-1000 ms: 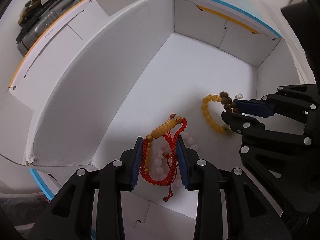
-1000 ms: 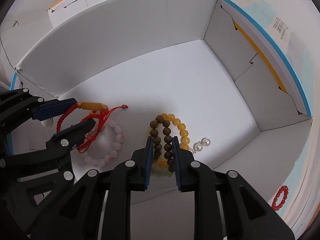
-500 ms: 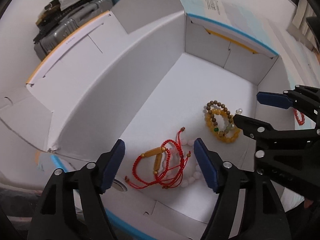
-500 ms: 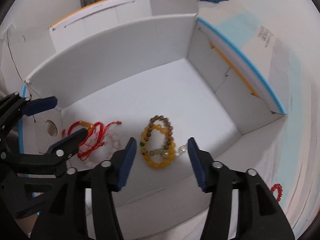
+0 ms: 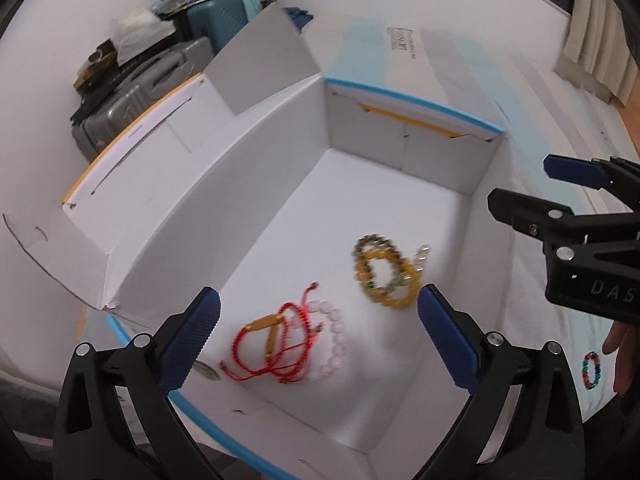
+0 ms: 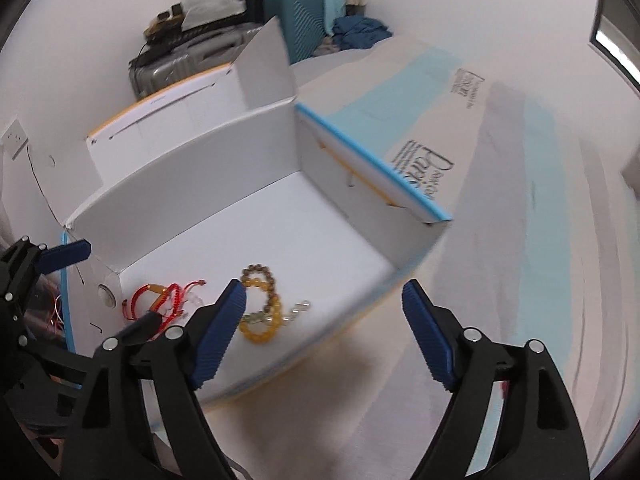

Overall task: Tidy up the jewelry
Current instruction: 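Move both tools back over the red bead and multicolour bracelets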

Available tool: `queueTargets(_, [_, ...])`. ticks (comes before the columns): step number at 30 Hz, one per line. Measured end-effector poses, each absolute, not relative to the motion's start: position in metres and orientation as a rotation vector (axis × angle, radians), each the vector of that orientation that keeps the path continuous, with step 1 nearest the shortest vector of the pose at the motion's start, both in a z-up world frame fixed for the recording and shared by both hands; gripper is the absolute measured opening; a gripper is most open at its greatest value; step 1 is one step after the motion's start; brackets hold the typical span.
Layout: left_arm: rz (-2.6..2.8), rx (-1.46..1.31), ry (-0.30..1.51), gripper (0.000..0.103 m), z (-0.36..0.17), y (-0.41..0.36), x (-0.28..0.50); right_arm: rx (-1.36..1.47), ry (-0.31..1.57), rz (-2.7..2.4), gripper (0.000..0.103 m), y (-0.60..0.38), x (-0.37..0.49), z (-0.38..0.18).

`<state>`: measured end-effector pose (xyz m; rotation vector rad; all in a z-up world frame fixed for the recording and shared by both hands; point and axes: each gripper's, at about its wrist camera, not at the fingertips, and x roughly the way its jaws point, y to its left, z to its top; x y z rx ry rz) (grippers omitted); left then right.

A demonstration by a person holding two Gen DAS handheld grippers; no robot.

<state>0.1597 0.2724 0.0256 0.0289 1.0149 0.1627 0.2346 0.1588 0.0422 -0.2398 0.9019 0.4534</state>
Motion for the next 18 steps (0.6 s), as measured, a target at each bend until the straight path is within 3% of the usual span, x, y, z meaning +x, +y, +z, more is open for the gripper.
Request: queueTargets(18, [-0.005, 0.113, 0.985, 0.097, 0.028, 0.129, 0.174, -0.153, 0.888, 0.294, 0.084, 0.016, 0.239, 0.043])
